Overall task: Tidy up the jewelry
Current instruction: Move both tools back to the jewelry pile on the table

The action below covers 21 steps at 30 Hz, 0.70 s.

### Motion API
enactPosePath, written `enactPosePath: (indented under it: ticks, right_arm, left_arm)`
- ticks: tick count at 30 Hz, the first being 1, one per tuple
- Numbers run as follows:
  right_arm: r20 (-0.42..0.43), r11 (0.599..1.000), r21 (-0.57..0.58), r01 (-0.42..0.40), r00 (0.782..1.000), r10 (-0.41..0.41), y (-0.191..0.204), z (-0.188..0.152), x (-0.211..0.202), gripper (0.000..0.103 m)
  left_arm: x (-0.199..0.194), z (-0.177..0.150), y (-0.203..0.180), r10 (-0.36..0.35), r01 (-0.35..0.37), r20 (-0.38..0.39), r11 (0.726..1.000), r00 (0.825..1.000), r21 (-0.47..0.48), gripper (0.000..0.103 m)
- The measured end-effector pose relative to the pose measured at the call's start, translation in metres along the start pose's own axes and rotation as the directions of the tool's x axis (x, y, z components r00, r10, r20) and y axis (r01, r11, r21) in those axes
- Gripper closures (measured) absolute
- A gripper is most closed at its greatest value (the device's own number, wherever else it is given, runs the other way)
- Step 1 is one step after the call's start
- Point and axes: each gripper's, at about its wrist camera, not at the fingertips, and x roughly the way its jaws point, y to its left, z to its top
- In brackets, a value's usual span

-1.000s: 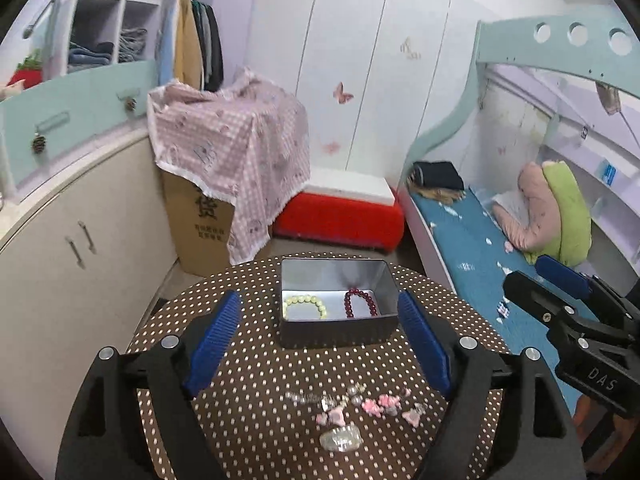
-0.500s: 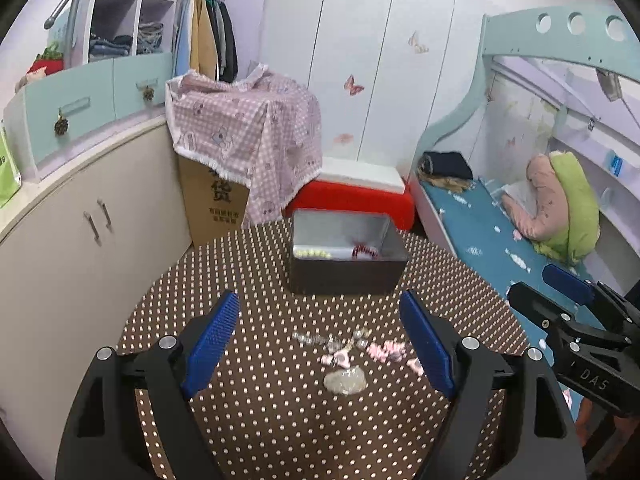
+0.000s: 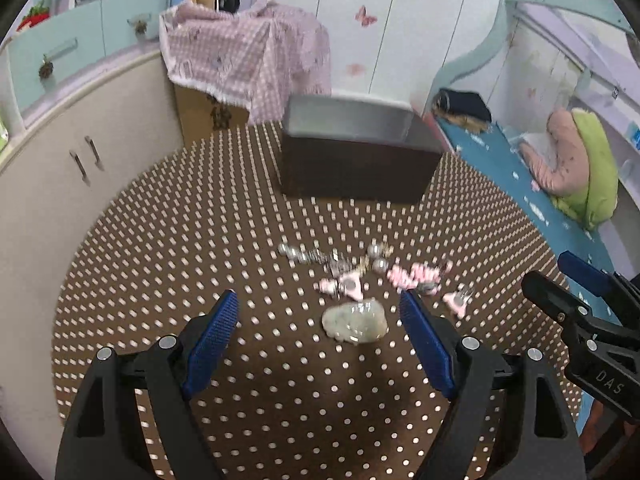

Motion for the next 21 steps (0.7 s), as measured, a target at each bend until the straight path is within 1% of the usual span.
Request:
enactPosePath:
  ticks: [2,6,10,13,14,15,16,18,19,21]
  right_arm:
    - [-0.022,1.0,0.005,-0.003,1.0,0.003,-0.003,-0.005,0.009,0.033]
    - [-0.049,1.0,0.004,-0.006,0.999,0.006,-0.005,-0.011,0.021,0.033]
    - [-0.065,1.0,0.004,-0.015,0.998,0.015,-0.005,-0.014,0.03,0.033]
    - [-0.073,1.0,-0.003,-0.028,0.997,0.028,-0.003,-0.016,0.033,0.033]
    - [-0.073,0.999,-0.009,-0.032,0.997,0.031,-0.001,-0.017,0.034,0.033]
    - [-0.075,0.999,-0.015,-0.035,0.997,0.033,0.001,-0.017,0.035,0.033]
    - [-0.08,0.999,-0.02,-0.04,0.996,0.038,0.003,-0.017,0.036,0.033]
    - [-0.083,0.999,-0.024,-0.045,0.996,0.043,0.007,-0.017,0.038,0.033]
    - [-0.088,0.998,-0.028,-0.048,0.995,0.045,0.009,-0.017,0.039,0.033]
    - [-0.09,0.998,-0.032,-0.055,0.995,0.052,0.012,-0.017,0.041,0.033]
  left_arm:
    - [0.012,-0.005,-0.003,-0.002,0.002,-0.033,1.0,0.999,0.003,0.023]
    - [0.028,-0.01,-0.009,-0.002,0.003,-0.069,1.0,0.998,0.015,0.023]
    - [0.033,-0.009,-0.015,0.028,-0.025,-0.06,0.998,0.998,0.054,0.023]
    - [0.035,-0.008,-0.017,0.036,-0.033,-0.057,0.997,0.998,0.065,0.026]
    - [0.036,-0.008,-0.018,0.054,-0.05,-0.049,0.996,0.997,0.075,0.03]
    - [0.034,-0.009,-0.016,0.067,-0.063,-0.044,0.994,0.997,0.089,0.036]
    - [0.034,-0.008,-0.018,0.069,-0.064,-0.039,0.993,0.997,0.101,0.041]
    - [0.032,-0.007,-0.017,0.064,-0.06,-0.036,0.993,0.997,0.105,0.057]
    - [0.031,-0.007,-0.016,0.064,-0.06,-0.035,0.992,0.997,0.107,0.061]
    - [0.031,-0.007,-0.014,0.052,-0.048,-0.037,0.993,0.998,0.108,0.061]
